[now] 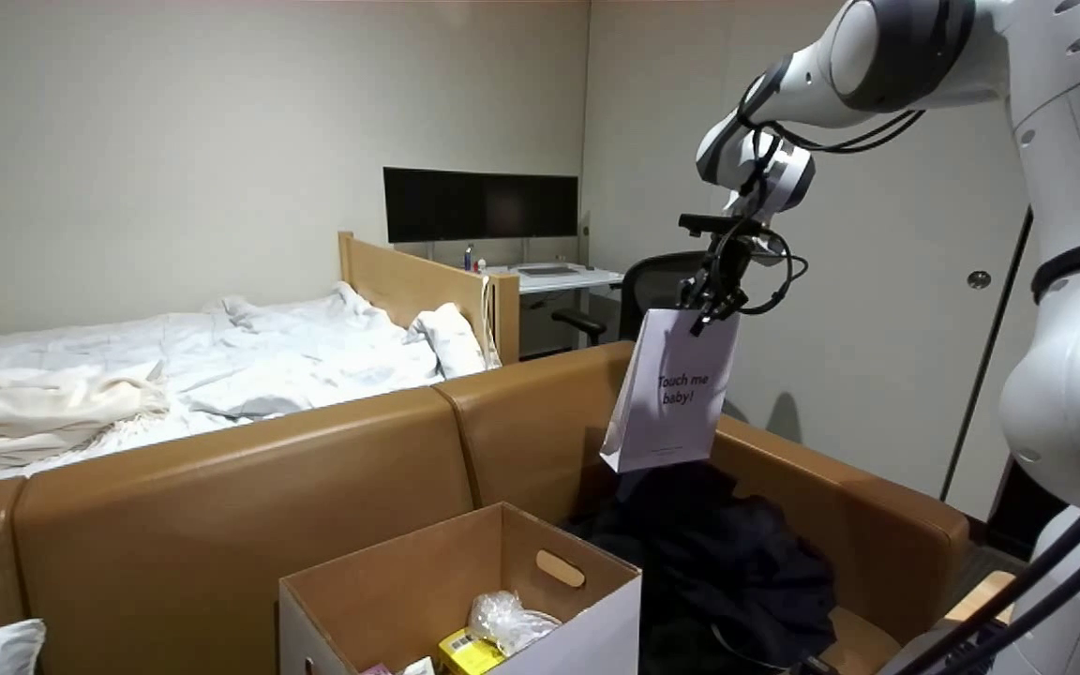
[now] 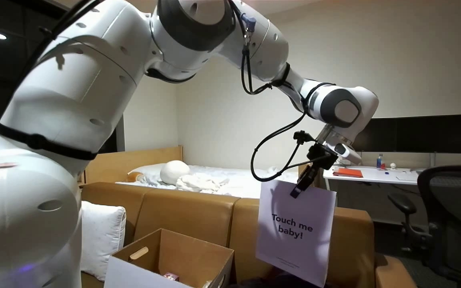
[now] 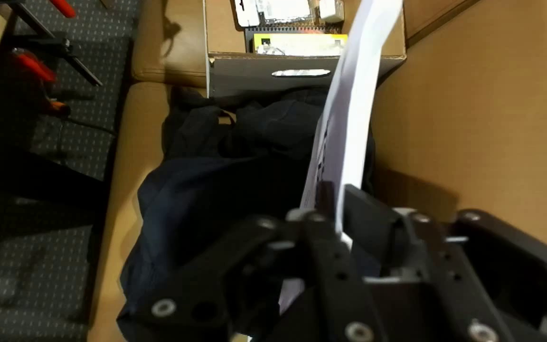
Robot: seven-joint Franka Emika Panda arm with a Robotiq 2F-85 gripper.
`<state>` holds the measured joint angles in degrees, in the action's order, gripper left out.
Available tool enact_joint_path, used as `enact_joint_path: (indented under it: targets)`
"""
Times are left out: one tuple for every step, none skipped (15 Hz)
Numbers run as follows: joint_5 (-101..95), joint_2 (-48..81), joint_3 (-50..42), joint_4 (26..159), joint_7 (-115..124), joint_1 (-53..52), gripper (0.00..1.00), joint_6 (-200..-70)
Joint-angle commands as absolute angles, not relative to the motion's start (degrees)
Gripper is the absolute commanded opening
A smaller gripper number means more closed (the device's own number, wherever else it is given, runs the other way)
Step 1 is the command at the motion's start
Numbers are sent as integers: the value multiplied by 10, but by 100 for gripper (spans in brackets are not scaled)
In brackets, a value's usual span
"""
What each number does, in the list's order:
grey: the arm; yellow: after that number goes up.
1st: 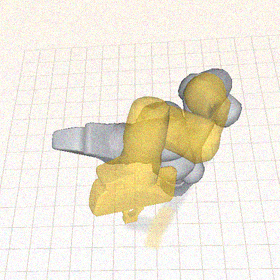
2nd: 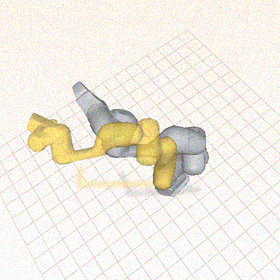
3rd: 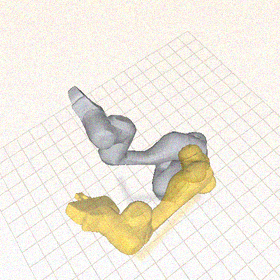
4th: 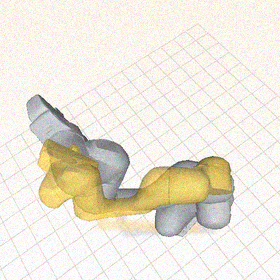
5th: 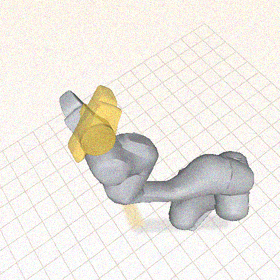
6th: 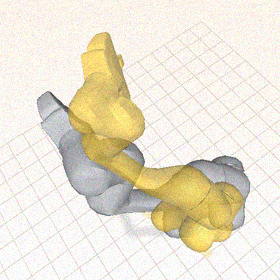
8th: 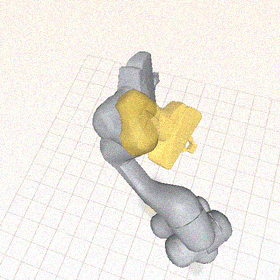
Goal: Remove the black jersey and white paper bag out of the box
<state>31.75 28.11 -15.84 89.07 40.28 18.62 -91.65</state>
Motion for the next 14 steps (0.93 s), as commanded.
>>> enact_joint_path:
  targets:
    - [324,287,-147,847,419,195,40,-887]
    - [326,289,-145,839,423,197,46,-877]
    - [327,289,-144,832,430,197,53,-870]
    - [328,288,-143,828,430,197,59,-864]
    - [332,288,-140,828,430,194,66,-865]
    - [334,285,-137,828,425,193,72,-863]
    - [333,280,-133,832,418,191,79,-858]
    - [328,274,-128,836,406,186,85,-850]
    - [321,264,-122,849,393,178,92,-851]
    - [313,252,-111,869,358,170,98,-844]
    - [304,237,-105,896,347,154,100,-846]
    - [292,228,-100,919,334,140,100,-847]
    - [278,215,-94,951,327,120,100,-853]
    - [264,205,-88,972,323,102,100,-854]
